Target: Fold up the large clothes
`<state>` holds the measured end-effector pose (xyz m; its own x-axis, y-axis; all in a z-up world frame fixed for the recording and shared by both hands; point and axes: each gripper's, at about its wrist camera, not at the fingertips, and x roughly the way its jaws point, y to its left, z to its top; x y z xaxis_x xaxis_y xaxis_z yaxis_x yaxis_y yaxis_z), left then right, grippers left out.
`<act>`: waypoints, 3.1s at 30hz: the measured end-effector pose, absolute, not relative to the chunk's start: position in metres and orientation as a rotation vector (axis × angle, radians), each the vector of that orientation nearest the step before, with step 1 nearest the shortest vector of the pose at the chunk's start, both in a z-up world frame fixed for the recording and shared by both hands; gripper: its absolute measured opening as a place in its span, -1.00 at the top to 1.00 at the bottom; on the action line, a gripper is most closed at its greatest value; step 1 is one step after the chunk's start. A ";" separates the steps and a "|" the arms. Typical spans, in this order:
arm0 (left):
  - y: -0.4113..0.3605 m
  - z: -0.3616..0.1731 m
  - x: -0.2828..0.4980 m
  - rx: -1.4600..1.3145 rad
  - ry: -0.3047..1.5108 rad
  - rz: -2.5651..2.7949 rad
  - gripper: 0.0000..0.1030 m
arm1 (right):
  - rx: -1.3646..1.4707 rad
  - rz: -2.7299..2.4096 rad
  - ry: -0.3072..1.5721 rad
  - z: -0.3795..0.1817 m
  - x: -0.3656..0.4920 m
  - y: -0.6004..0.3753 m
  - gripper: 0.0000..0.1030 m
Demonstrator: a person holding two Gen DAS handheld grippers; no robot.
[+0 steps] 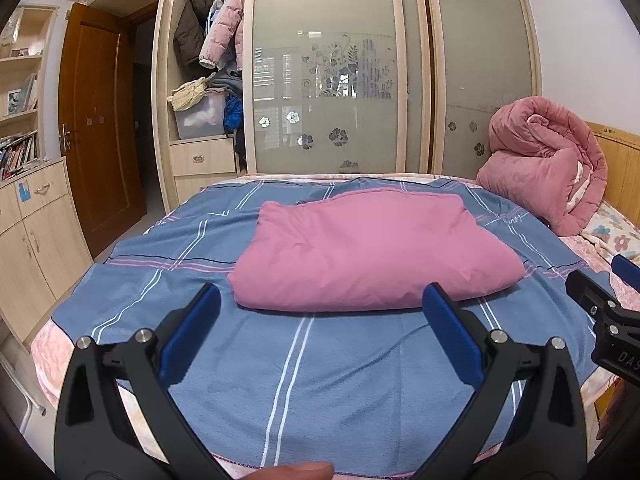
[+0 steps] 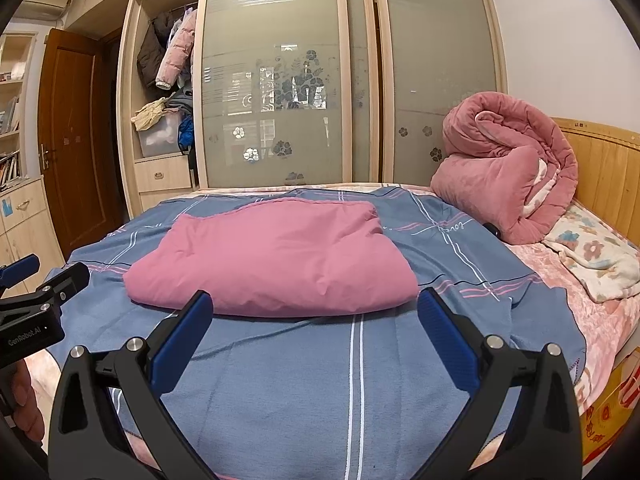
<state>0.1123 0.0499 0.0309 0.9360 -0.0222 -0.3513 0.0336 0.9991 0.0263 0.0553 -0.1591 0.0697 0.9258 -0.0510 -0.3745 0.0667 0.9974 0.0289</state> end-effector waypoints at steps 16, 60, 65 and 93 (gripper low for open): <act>0.048 0.031 0.112 0.037 0.359 -0.034 -0.96 | 0.040 -0.068 0.379 0.068 0.054 -0.162 -0.97; 0.046 0.032 0.109 0.034 0.360 -0.040 -0.96 | 0.032 -0.068 0.387 0.063 0.054 -0.166 -0.97; 0.046 0.031 0.109 0.032 0.360 -0.042 -0.96 | 0.034 -0.068 0.387 0.063 0.054 -0.166 -0.97; 0.045 0.030 0.110 0.035 0.364 -0.048 -0.96 | 0.030 -0.066 0.389 0.062 0.053 -0.170 -0.97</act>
<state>0.1105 0.0455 0.0305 0.9334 -0.0409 -0.3564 0.0536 0.9982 0.0259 0.0535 -0.1701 0.0619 0.9232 -0.0586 -0.3797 0.0701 0.9974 0.0164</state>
